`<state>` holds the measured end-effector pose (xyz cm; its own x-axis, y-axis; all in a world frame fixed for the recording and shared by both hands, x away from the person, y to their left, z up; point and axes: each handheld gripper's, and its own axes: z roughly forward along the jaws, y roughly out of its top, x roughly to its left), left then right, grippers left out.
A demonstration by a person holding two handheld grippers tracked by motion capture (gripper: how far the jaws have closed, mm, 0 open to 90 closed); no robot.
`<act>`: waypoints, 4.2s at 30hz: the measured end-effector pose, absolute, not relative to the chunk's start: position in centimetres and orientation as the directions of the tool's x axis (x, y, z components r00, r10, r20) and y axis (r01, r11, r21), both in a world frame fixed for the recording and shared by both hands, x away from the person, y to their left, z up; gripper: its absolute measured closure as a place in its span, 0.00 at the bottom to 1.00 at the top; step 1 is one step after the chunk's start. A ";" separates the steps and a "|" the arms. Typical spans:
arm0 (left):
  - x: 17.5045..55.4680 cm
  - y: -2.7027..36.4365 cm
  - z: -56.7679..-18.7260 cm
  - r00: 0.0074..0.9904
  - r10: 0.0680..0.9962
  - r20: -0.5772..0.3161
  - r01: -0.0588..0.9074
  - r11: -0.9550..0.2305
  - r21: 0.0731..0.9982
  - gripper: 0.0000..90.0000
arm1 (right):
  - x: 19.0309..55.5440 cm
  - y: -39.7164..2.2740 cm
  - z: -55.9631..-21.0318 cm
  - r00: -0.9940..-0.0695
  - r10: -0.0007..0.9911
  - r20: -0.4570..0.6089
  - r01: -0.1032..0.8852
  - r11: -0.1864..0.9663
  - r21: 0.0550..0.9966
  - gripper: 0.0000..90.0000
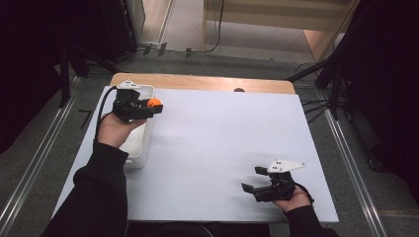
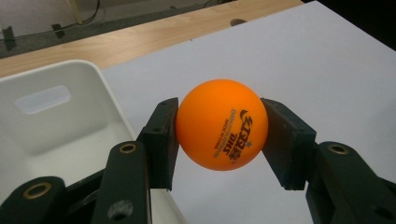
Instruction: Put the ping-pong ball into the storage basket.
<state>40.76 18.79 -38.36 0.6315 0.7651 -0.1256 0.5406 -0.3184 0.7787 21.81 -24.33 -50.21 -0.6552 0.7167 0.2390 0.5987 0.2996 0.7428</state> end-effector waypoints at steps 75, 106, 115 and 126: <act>44.0 21.3 -41.9 0.321 0.941 -0.110 0.700 -0.157 0.697 0.52 | 21.7 -24.4 -50.2 -0.655 0.717 0.237 0.597 0.300 0.744 0.16; 41.8 19.4 -38.7 0.521 0.830 -0.199 0.634 -0.221 0.741 0.29 | 21.8 -24.3 -50.2 -0.657 0.715 0.239 0.597 0.301 0.743 0.16; 41.2 17.9 -38.6 0.586 0.782 -0.212 0.619 -0.264 0.740 0.29 | 21.7 -24.3 -50.2 -0.657 0.717 0.233 0.593 0.300 0.747 0.16; 40.6 16.9 -38.5 0.637 0.736 -0.232 0.603 -0.288 0.744 0.29 | 21.7 -24.3 -50.2 -0.654 0.717 0.240 0.598 0.297 0.744 0.16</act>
<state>40.57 16.88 -38.49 0.6367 0.7355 -0.2315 0.6032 -0.2880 0.7438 21.70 -24.30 -50.23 -0.6544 0.7172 0.2397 0.5980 0.2969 0.7445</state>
